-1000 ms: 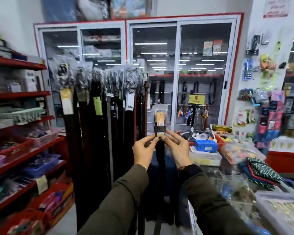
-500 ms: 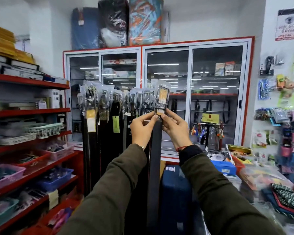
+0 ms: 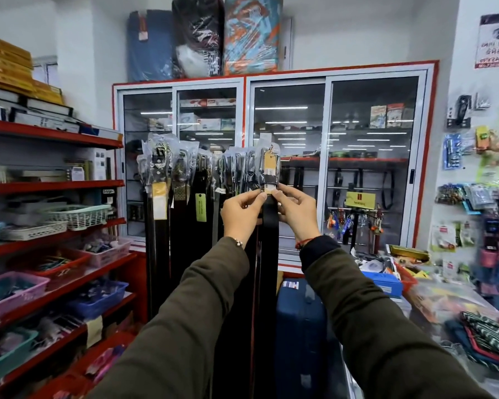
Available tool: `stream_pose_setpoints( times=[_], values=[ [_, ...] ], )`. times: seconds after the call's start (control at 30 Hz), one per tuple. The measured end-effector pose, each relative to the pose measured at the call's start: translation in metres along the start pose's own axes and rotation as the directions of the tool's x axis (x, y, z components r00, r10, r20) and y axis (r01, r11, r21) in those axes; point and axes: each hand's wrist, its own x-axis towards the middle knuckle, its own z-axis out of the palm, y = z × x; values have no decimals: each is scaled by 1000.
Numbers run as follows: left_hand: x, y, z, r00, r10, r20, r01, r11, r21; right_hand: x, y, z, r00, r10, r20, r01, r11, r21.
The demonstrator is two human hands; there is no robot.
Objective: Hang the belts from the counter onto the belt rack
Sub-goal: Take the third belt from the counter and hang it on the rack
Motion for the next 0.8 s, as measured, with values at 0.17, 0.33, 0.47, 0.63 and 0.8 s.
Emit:
stream_pose_setpoints(
  times=[0.17, 0.33, 0.47, 0.63, 0.8],
  values=[
    [6, -8, -10, 991, 71, 115, -102, 949, 297, -2, 12, -7, 940, -335, 72, 326, 809, -489],
    [21, -8, -24, 846, 402, 350, -529, 547, 649, 8, 20, -13, 802, -523, 287, 534, 415, -737],
    [42, -4, -33, 698, 463, 546, -680, 191, 708, 19, 19, -10, 798, -470, 378, 558, 337, -758],
    [64, -7, -37, 774, 308, 554, -602, 86, 794, 34, 24, 2, 833, -399, 384, 505, 264, -822],
    [71, -9, -38, 805, 267, 530, -571, 107, 814, 45, 30, 10, 853, -329, 406, 497, 271, -824]
  ],
)
